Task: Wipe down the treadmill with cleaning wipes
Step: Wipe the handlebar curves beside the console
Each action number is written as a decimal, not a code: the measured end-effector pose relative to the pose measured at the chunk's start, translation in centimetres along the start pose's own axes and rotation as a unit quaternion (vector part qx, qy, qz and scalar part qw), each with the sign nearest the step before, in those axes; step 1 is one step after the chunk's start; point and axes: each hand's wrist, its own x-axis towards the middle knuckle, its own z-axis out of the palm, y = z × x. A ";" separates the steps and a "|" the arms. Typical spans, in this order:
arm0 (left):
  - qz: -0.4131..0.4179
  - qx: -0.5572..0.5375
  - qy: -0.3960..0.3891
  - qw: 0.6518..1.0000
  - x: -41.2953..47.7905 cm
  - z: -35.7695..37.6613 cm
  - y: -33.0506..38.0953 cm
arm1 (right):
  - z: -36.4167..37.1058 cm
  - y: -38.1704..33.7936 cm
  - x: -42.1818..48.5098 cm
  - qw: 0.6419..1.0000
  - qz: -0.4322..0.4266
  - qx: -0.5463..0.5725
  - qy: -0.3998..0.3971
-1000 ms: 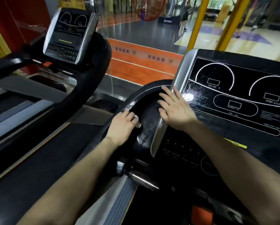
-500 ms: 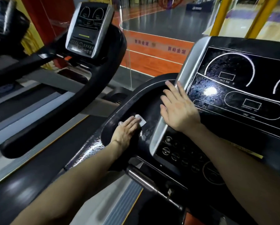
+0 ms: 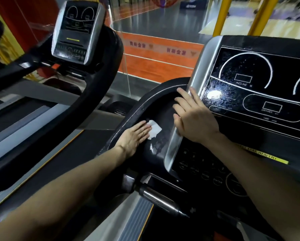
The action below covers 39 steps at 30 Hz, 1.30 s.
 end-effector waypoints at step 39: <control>-0.043 -0.203 0.071 0.976 6.6 -3.9 -0.5 | -1.1 -0.8 0.1 0.988 0.151 0.023 -0.025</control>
